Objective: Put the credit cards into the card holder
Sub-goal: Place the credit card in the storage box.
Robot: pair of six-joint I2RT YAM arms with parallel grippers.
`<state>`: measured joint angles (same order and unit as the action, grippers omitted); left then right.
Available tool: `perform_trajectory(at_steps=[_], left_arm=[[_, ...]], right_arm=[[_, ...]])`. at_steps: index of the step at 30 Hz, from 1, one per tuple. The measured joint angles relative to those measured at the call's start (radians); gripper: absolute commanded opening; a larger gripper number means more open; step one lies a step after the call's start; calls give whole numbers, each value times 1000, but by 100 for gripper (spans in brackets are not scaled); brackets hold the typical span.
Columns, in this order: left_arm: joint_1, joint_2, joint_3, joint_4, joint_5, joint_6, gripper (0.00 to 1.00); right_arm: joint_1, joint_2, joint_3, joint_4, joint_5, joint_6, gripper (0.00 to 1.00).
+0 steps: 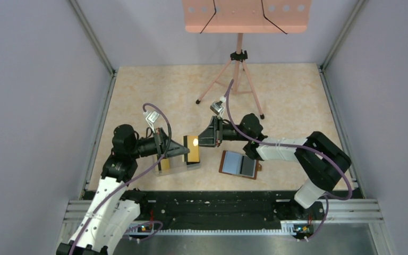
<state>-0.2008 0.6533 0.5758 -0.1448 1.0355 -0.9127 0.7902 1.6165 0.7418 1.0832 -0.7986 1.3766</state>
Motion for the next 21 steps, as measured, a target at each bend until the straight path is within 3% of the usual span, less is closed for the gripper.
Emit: perform_trajectory(at_steps=[2, 6, 10, 14, 17, 21], left_arm=[[0, 9, 0, -8, -9, 6, 1], [0, 26, 0, -31, -29, 18, 16], [0, 38, -11, -51, -64, 34, 27], [0, 52, -31, -48, -99, 39, 28], [0, 54, -42, -32, -113, 39, 22], [0, 59, -42, -36, -143, 46, 23]], right_arm=[[0, 10, 0, 18, 2, 11, 0], [0, 11, 0, 5, 10, -1, 0], [1, -5, 13, -109, 31, -68, 0], [15, -51, 64, -359, 84, -192, 0], [22, -82, 109, -513, 122, -270, 0], [25, -87, 150, -623, 153, -331, 0]])
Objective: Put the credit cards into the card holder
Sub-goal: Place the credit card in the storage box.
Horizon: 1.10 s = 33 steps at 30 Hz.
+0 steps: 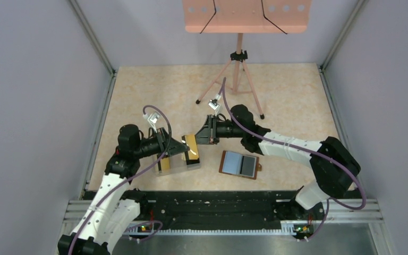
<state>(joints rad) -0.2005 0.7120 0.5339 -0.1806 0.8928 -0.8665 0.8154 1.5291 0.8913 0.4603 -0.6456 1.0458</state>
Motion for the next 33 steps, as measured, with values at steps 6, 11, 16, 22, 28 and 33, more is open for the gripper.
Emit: perform_trajectory(at_steps=[6, 11, 16, 22, 28, 33], left_arm=[[0, 4, 0, -34, -48, 32, 21], [-3, 4, 0, -107, -119, 74, 30], [-3, -5, 1, -235, -251, 111, 3], [-2, 14, 2, -316, -404, 125, 0], [-2, 91, 1, -322, -470, 130, 0], [-2, 94, 0, -322, -489, 145, 0]], right_arm=[[7, 7, 33, -88, 42, -50, 0], [12, 54, 35, -79, 48, -55, 0], [21, 111, 35, -80, 82, -60, 0], [24, 224, 57, -84, 138, -78, 0], [37, 281, 83, -88, 167, -98, 0], [38, 286, 87, -88, 175, -112, 0]])
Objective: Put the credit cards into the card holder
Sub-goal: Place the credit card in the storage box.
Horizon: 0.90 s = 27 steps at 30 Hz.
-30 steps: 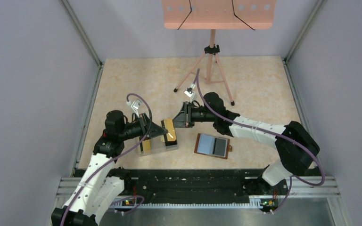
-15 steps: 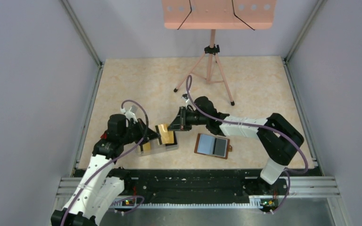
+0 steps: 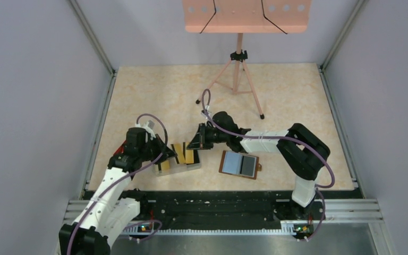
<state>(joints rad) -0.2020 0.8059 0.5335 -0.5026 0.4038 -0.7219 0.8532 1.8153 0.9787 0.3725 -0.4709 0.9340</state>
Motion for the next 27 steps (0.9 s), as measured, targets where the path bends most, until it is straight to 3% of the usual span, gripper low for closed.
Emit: perform_trajectory(at_steps=[7, 15, 19, 27], left_arm=[[0, -110, 36, -80, -29, 38, 0], [0, -261, 262, -153, -99, 109, 0], [0, -280, 348, -172, -125, 135, 0], [0, -280, 369, -224, -142, 150, 0]], right_arm=[[7, 1, 53, -45, 0, -26, 0], [52, 75, 207, -90, -2, -44, 0], [78, 141, 263, -116, -6, -43, 0], [123, 231, 313, -135, -1, -24, 0]])
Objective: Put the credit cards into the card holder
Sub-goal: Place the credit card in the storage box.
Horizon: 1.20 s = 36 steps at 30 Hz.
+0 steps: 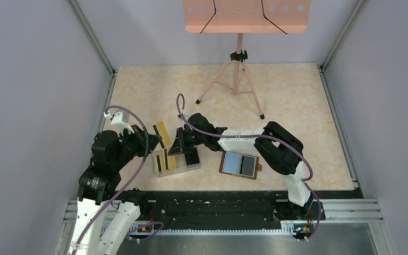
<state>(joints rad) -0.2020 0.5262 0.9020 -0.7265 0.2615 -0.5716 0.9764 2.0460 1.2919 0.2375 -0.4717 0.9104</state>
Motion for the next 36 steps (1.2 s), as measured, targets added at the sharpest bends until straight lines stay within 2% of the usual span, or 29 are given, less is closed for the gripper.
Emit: perform_trajectory(at_steps=[11, 13, 19, 26, 30, 36], left_arm=[[0, -8, -5, -1, 2, 0, 0], [0, -9, -8, -1, 2, 0, 0], [0, -9, -14, -1, 2, 0, 0], [0, -8, -14, -1, 2, 0, 0], [0, -3, -15, -1, 2, 0, 0], [0, 13, -18, 0, 15, 0, 0]], right_arm=[[27, 73, 59, 39, 0, 37, 0], [31, 92, 73, 39, -1, 44, 3], [46, 108, 108, 11, -11, 39, 27], [67, 111, 154, -149, 6, -19, 55], [72, 83, 170, -241, 57, -57, 65], [74, -3, 168, -406, 163, -107, 73]])
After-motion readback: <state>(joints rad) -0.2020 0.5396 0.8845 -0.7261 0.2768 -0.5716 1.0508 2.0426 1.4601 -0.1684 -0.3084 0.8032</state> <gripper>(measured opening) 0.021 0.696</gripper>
